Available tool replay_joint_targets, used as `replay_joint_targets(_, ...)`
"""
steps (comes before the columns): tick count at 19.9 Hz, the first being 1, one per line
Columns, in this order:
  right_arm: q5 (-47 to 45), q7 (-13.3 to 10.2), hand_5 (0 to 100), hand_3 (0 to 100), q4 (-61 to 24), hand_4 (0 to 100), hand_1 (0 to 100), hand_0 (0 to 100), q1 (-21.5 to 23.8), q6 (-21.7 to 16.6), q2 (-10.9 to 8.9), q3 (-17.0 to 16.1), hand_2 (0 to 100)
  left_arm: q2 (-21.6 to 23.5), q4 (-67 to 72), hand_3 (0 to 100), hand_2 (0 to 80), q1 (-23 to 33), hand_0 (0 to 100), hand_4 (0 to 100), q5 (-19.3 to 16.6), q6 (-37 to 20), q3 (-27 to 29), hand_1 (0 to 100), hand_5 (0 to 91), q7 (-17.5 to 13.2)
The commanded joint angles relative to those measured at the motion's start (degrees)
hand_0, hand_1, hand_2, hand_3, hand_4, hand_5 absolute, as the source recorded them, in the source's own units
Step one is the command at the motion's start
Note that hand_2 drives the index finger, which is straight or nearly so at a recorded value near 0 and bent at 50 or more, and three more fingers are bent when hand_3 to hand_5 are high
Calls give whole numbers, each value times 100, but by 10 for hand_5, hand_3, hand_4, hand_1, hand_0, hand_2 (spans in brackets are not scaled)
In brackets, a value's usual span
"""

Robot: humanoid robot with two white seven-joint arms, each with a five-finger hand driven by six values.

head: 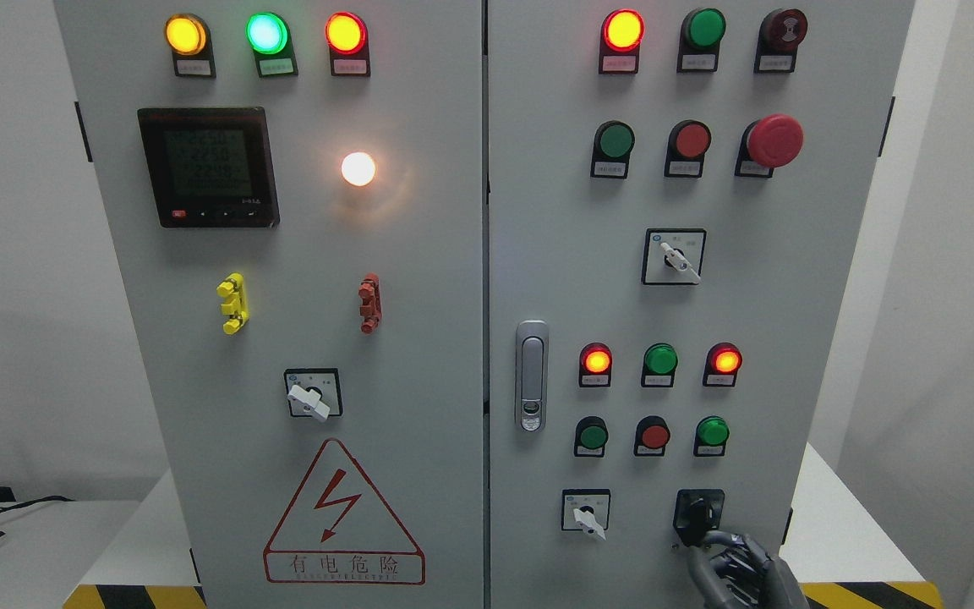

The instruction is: Trip black knob to open circuit

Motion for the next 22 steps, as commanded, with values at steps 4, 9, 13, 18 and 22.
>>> replay_joint_targets(4,-10,45,668,739,-82,688,734,408,18,-7,11,1,434,-7,0,0,0,0,120,0,-176,-5,0,389,0,-4)
replay_joint_targets(9,-10,97,669,738,-82,689,735,410,18,2,11,1,434,1,0,0,0,0,120,0,-176,-5,0,389,0,-4)
replay_joint_targets(13,-10,97,669,736,-82,690,735,410,18,11,11,1,433,2,0,0,0,0,120,0,-176,-5,0,389,0,-4)
replay_joint_targets(18,-10,97,669,736,-82,690,735,410,18,11,11,1,432,1,0,0,0,0,120,0,-176,-5,0,389,0,-4)
replay_joint_targets(22,-10,97,669,735,-74,690,734,410,18,20,11,1,432,2,0,0,0,0,120,0,-176,-5,0,389,0,-4)
